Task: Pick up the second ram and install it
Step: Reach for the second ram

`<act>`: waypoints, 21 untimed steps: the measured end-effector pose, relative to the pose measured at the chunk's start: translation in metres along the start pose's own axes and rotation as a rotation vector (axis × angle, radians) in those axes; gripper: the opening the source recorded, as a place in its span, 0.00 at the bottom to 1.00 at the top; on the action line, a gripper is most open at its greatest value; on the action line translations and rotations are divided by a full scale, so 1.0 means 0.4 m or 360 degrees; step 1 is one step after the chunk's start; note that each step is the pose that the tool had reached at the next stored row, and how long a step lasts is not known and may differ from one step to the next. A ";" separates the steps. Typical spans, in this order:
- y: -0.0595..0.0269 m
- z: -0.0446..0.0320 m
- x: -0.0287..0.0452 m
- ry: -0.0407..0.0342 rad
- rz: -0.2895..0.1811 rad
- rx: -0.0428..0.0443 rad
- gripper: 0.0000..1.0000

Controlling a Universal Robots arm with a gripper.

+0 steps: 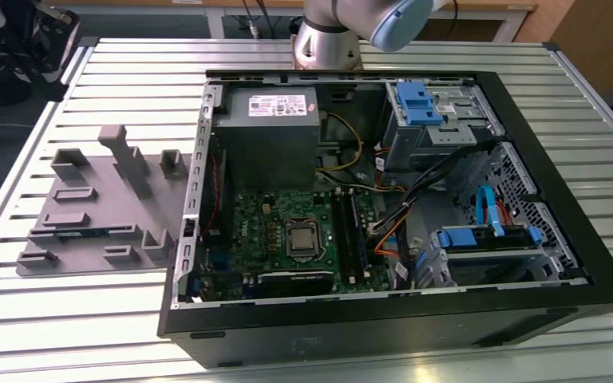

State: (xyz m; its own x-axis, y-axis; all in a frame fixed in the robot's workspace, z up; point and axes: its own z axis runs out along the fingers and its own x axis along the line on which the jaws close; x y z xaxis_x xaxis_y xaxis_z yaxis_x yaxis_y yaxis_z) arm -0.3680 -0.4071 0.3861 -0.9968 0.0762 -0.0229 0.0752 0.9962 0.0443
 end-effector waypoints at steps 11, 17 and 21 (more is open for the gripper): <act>-0.001 0.000 0.013 0.0000 0.0000 0.0000 0.11; -0.001 -0.001 0.019 0.0000 0.0000 0.0000 0.11; -0.002 -0.001 0.024 0.0000 0.0000 0.0000 0.11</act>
State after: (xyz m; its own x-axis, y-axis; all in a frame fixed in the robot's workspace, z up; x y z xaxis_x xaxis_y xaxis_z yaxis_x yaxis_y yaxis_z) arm -0.3775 -0.4071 0.3861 -0.9968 0.0763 -0.0229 0.0752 0.9962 0.0442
